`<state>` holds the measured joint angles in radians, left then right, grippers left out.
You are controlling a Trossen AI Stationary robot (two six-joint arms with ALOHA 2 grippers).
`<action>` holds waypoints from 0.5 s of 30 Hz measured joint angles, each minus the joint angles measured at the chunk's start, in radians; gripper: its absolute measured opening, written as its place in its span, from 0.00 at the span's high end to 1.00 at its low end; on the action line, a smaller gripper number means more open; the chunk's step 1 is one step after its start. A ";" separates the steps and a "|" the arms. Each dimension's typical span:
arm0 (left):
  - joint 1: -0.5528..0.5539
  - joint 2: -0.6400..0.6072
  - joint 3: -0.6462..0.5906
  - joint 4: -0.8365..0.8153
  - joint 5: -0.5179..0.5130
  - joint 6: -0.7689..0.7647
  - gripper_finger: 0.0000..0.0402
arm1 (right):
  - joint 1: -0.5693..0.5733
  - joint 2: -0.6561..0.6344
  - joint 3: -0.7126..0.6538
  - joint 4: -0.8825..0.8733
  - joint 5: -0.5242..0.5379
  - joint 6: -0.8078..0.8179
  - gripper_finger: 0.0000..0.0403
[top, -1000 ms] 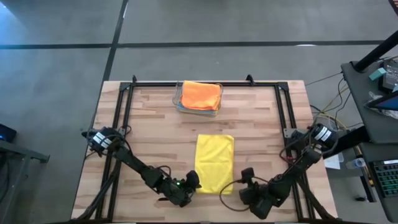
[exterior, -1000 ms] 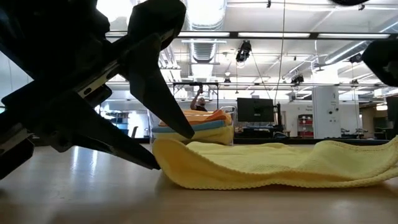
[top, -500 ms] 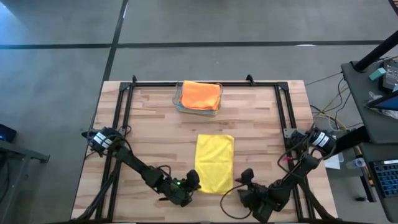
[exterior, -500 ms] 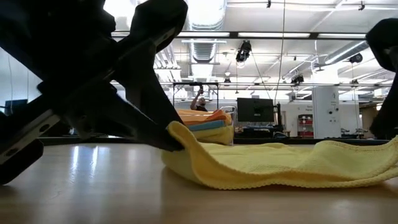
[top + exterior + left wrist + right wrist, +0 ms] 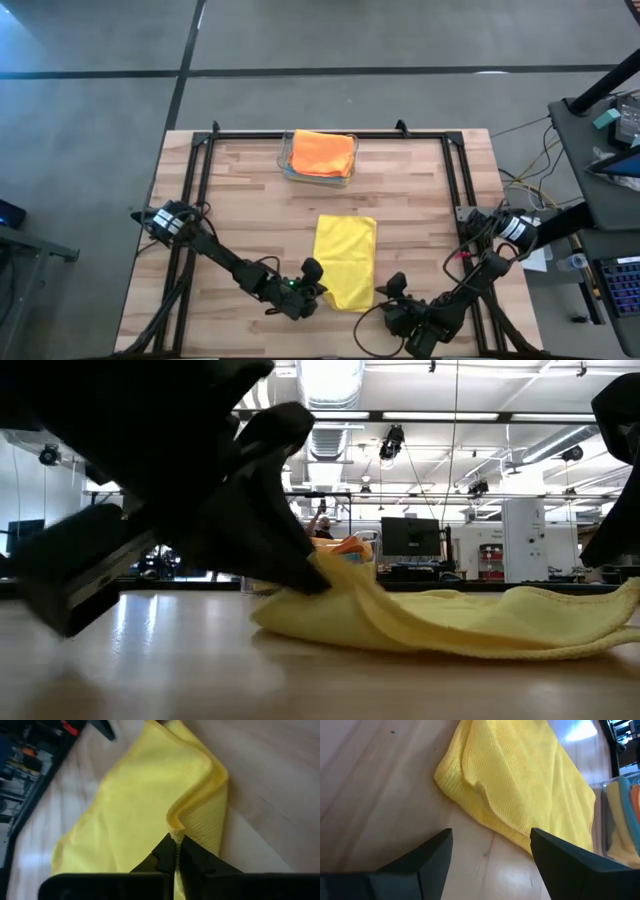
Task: Fold microfiber towels
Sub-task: Fold the yellow microfiber cloth
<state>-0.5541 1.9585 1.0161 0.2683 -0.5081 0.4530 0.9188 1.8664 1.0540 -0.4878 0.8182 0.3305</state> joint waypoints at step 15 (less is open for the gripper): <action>0.011 -0.074 0.000 0.036 -0.025 -0.037 1.00 | 0.000 -0.004 -0.006 0.051 0.020 0.005 0.36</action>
<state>-0.5426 1.8844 1.0160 0.3042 -0.5329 0.4164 0.9188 1.8626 1.0484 -0.4368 0.8383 0.3354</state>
